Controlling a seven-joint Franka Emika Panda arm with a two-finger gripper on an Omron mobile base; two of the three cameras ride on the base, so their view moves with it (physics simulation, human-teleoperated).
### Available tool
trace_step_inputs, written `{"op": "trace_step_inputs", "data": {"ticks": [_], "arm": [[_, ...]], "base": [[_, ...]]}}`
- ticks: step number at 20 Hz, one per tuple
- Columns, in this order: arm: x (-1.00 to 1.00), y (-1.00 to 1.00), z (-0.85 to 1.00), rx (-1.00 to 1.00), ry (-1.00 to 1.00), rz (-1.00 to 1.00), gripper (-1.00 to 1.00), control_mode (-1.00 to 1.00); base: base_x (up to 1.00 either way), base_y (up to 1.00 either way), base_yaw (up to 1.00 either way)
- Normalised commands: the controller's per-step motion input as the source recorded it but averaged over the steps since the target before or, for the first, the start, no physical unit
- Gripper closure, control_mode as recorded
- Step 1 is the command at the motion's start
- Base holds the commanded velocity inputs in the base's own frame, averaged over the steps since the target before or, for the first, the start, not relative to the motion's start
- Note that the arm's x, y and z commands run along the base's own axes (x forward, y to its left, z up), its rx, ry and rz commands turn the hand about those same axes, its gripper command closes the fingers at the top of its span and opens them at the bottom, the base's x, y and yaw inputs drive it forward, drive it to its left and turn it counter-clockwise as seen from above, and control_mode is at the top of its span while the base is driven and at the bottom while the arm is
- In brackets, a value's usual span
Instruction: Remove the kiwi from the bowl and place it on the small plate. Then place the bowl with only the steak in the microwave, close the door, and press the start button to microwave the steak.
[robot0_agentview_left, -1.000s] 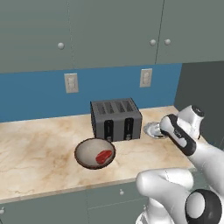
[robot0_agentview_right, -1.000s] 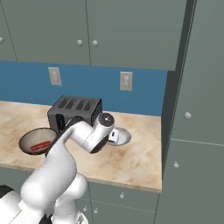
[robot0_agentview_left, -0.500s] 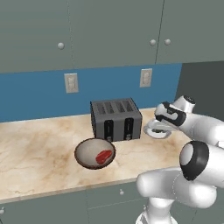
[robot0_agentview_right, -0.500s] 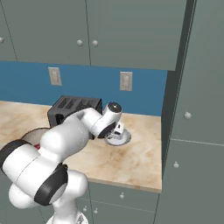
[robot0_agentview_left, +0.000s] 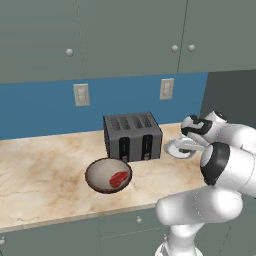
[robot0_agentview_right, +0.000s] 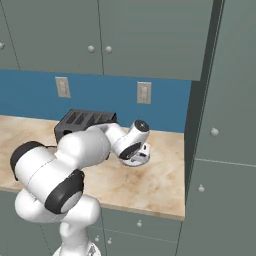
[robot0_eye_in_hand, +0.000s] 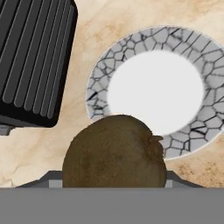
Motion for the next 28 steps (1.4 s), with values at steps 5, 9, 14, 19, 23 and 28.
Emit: {"op": "trace_step_inputs", "data": {"ticks": [5,9,14,19,23,28], "arm": [[0.18,-0.01,-0.17,0.0,0.15,0.0,1.0,-1.0],[0.1,-0.02,-0.01,0.0,0.1,0.0,1.0,-1.0],[0.09,-0.05,-0.07,0.0,0.09,0.0,1.0,-1.0],[0.09,-0.01,-0.07,0.0,0.05,0.0,1.0,-1.0],[0.16,-0.18,0.0,0.0,0.0,0.0,1.0,-1.0],[0.32,-0.11,-0.12,0.0,0.03,0.0,1.0,-1.0]], "base": [[0.0,0.0,0.0],[0.0,0.0,0.0],[0.0,0.0,0.0],[0.0,0.0,0.0],[0.0,0.0,0.0],[0.0,0.0,0.0]]}}
